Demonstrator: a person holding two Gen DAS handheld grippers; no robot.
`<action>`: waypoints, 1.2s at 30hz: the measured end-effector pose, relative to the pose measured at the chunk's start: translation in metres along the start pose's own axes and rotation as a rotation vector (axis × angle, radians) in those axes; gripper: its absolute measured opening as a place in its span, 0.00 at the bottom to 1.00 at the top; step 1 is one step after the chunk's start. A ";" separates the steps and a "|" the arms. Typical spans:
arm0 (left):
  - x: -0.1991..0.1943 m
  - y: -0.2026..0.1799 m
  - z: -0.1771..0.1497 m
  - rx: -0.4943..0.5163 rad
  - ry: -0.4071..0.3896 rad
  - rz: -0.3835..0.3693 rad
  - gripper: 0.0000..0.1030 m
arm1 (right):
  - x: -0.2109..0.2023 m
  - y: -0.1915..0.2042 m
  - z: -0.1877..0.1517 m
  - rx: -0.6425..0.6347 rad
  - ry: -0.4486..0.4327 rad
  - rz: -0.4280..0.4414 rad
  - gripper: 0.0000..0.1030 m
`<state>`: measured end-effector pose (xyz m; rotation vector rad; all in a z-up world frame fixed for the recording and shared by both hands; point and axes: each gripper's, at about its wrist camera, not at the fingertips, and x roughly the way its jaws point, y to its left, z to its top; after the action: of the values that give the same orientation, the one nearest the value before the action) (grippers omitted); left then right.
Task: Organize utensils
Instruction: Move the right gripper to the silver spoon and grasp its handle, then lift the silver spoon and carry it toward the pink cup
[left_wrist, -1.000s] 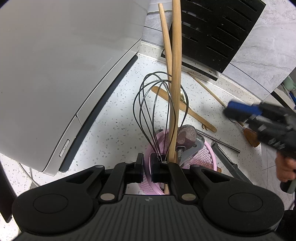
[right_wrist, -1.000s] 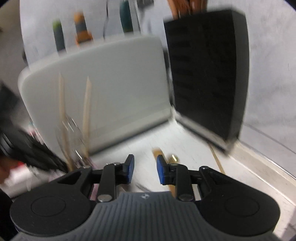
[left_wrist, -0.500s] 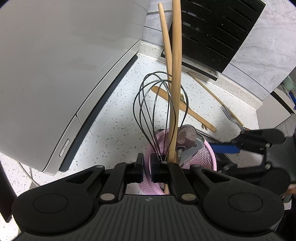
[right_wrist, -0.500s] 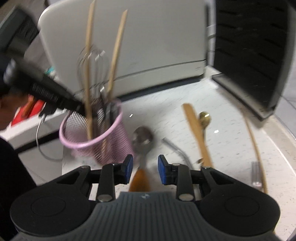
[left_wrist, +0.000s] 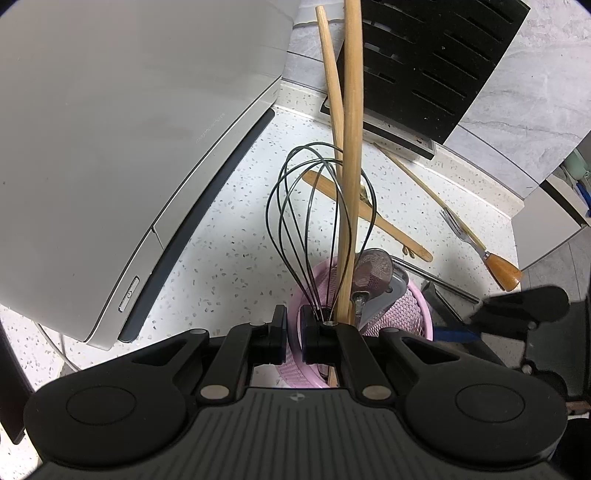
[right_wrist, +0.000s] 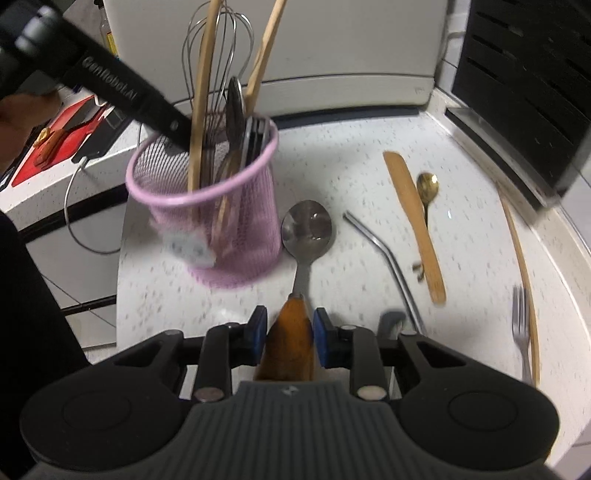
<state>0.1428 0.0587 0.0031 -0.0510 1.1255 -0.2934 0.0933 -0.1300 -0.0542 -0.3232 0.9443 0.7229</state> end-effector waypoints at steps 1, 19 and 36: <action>0.000 -0.001 0.000 0.001 0.000 0.001 0.07 | -0.003 0.001 -0.004 0.002 0.012 0.002 0.25; 0.000 0.000 -0.002 0.004 0.001 -0.008 0.08 | 0.007 0.014 0.021 -0.079 0.141 -0.076 0.49; 0.000 0.000 -0.002 0.003 0.004 -0.006 0.08 | 0.027 0.004 0.027 0.010 0.098 -0.083 0.37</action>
<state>0.1414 0.0585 0.0023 -0.0511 1.1290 -0.3009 0.1171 -0.1008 -0.0611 -0.3899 1.0213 0.6310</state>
